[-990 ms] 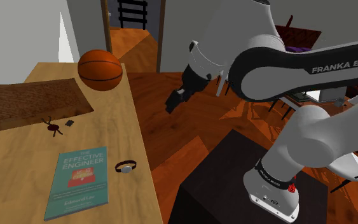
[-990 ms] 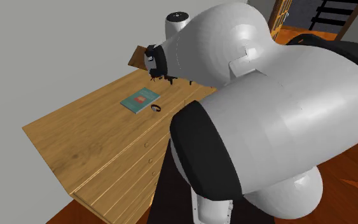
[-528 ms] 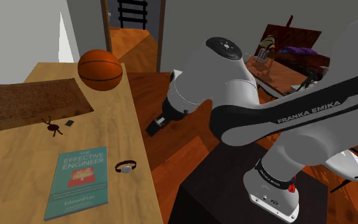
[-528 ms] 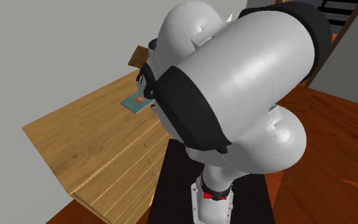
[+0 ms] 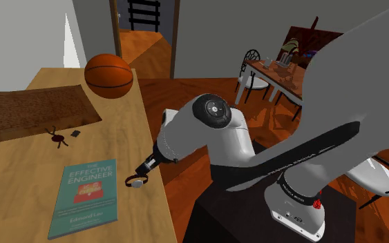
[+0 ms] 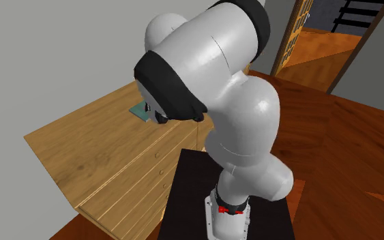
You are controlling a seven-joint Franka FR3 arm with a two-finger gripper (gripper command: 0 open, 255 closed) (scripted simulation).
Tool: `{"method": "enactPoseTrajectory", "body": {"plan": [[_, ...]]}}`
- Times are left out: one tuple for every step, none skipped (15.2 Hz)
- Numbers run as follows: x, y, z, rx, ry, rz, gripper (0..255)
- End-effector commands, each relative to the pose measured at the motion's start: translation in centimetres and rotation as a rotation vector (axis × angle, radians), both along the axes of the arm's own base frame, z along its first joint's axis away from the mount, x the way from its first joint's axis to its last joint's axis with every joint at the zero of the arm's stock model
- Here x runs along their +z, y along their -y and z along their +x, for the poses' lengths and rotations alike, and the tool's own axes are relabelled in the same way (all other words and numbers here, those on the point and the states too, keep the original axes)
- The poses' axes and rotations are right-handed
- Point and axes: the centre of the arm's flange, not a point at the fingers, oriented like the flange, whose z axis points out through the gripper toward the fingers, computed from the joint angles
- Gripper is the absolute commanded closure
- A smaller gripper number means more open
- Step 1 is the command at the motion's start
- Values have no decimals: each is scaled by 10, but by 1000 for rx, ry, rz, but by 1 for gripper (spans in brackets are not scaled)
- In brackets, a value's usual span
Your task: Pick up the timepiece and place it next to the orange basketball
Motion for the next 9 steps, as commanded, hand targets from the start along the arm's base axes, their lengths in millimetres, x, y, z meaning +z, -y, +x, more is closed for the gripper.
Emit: {"method": "enactPoseTrajectory", "body": {"plan": [[-23,-19,2,2,13,1,0],[-34,-27,4,3,22,-1,0],[-44,-36,5,4,32,-3,0],[-55,-45,7,5,41,-6,0],[-63,-51,8,6,48,-7,0],[-67,-51,11,6,48,-7,0],[-72,-51,13,6,48,-7,0],[-76,-51,16,6,48,-7,0],[-81,-51,19,6,48,-7,0]]}}
